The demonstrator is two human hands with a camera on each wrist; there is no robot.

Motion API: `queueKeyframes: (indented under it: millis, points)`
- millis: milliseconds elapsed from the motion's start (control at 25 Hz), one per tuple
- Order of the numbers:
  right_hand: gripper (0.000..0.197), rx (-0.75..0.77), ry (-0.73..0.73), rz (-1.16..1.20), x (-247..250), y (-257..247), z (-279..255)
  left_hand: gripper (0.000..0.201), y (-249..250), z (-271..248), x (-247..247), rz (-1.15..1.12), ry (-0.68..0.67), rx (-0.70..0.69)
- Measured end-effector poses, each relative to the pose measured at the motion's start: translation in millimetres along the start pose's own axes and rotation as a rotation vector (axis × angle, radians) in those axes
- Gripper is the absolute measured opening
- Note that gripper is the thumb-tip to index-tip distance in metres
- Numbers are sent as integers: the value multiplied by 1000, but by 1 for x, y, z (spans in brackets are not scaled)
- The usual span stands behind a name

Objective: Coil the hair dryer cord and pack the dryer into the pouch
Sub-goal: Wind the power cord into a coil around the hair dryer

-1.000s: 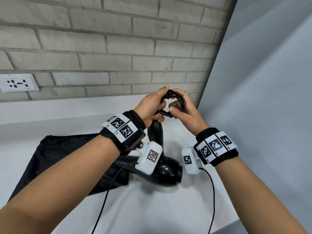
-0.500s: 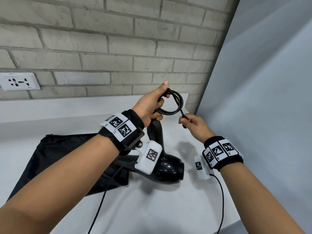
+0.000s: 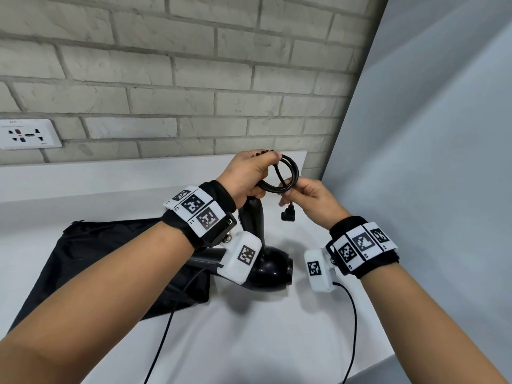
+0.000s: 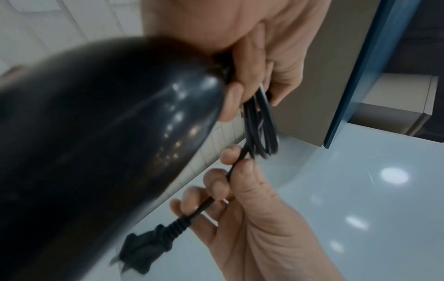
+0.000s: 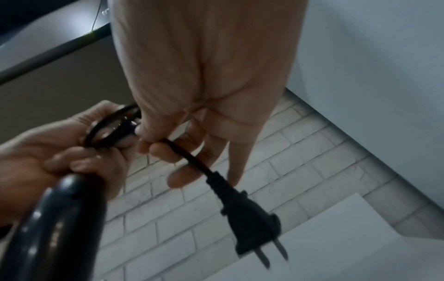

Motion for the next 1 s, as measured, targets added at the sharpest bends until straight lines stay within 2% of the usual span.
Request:
queueKeyframes:
  millis: [160, 240, 320, 480, 560, 640, 800, 1000]
  points:
    - [22, -58, 50, -84, 17, -9, -2, 28, 0, -15, -19, 82, -146, 27]
    - [31, -74, 52, -185, 24, -21, -1, 36, -3, -20, -27, 109, -180, 44]
    - [38, -52, 74, -265, 32, -32, 2, 38, -6, -19, -28, 119, -162, 57]
    - [14, 21, 205, -566, 58, -51, 12, 25, -14, -12, -25, 144, -73, 77]
    - [12, 45, 281, -754, 67, -65, 13, 24, -17, -9, -24, 180, -43, 77]
    - [14, 102, 353, -842, 67, -81, 9, 19, -19, -7, -24, 214, -29, 67]
    - [14, 162, 412, -732, 58, -86, 3, 26, -17, -1, -18, 195, 18, 11]
    - [16, 203, 383, -448, 41, -73, -1, 35, -7, 5, 3, 66, 171, -89]
Point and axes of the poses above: each hand's wrist, its own z-axis towards the middle knuckle, its own x-axis out of the back of the hand, y = z × x, the point moved 8 cm from there along z, towards the middle knuckle, and after that the axes turned 13 degrees about -z, right-handed, at the moved point
